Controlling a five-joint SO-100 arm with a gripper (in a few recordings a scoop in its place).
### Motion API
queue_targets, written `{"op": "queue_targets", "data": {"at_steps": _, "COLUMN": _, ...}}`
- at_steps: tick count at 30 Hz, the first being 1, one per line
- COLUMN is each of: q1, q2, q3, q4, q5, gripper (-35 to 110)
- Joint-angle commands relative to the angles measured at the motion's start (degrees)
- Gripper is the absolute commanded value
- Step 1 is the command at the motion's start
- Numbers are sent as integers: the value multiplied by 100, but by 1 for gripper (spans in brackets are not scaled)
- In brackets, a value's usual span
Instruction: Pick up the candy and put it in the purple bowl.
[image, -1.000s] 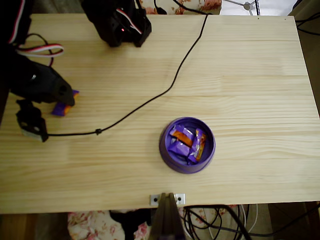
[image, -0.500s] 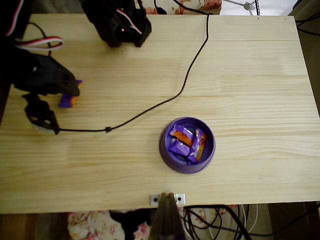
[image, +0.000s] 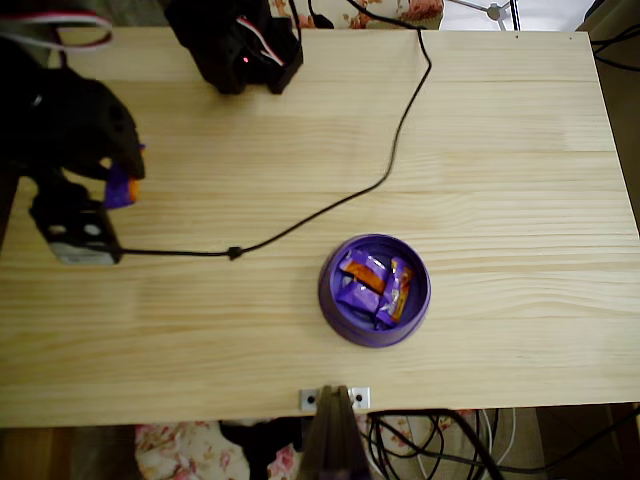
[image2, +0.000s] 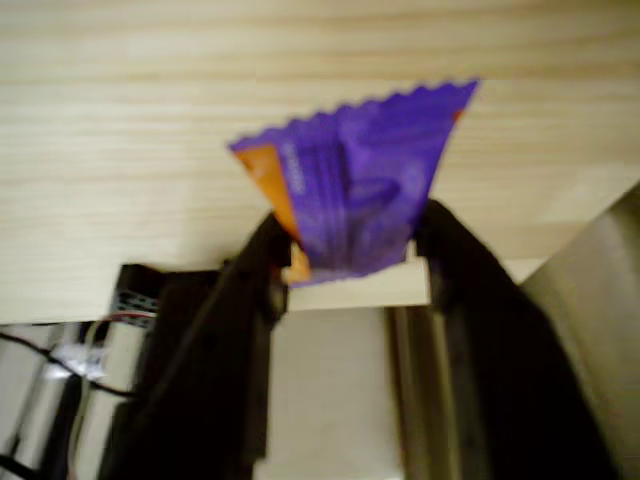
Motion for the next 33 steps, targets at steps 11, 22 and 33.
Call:
{"op": "queue_targets", "data": {"at_steps": 11, "q1": -1327, "q2": 2206, "q3": 378, "q4": -211, "q5": 185, "gripper": 0}}
{"op": "queue_targets", "data": {"at_steps": 22, "q1": -2707, "q2": 3340, "q3": 1230, "q4": -1081, "q5": 747, "gripper": 0}}
{"op": "queue_targets", "data": {"at_steps": 33, "q1": -4052, "q2": 3762, "q3": 1767, "q4": -2312, "q5": 1635, "gripper": 0}}
